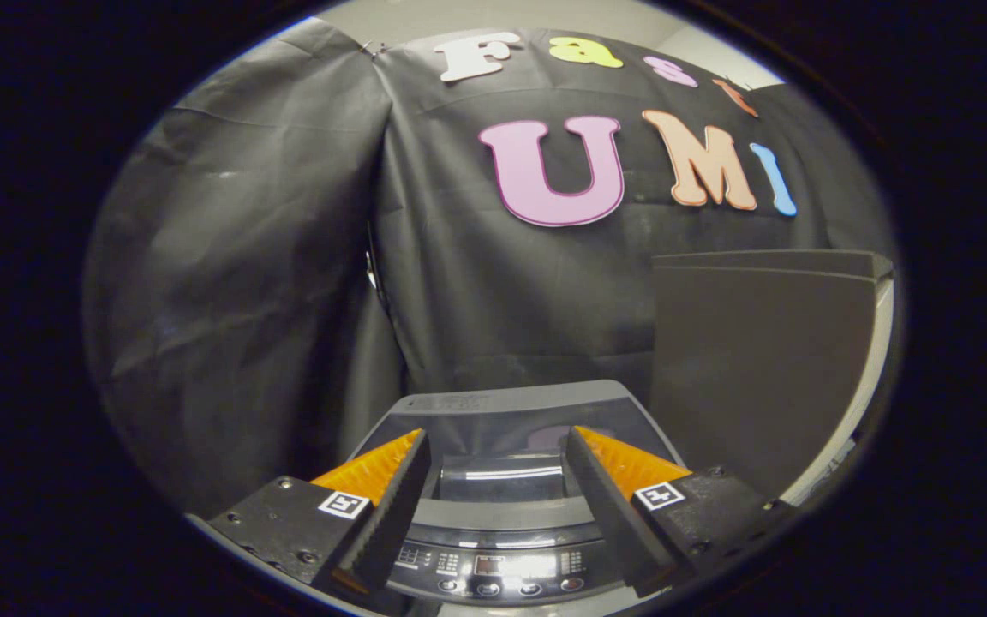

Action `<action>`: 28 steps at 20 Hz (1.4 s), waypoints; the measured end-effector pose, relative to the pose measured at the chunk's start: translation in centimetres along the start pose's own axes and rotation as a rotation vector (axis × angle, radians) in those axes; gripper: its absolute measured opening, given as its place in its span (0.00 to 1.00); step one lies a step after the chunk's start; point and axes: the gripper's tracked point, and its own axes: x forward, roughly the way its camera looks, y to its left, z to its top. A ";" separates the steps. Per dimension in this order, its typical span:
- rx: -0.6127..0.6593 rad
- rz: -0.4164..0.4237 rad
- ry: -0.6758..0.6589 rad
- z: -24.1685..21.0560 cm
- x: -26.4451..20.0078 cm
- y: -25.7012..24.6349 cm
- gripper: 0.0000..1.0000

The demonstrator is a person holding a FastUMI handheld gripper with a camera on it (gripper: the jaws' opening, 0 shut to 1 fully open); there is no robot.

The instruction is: Put the clothes into the washing machine and then close the washing machine lid.

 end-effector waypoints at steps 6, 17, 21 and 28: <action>-0.072 -0.014 -0.031 1.6 -3.5 -0.6 0.97; -0.108 -0.022 -0.021 4.5 -9.9 -1.8 0.96; -0.088 -0.022 -0.011 6.0 -12.2 -3.4 0.96; -0.079 0.018 -0.024 8.5 -17.1 -6.3 0.96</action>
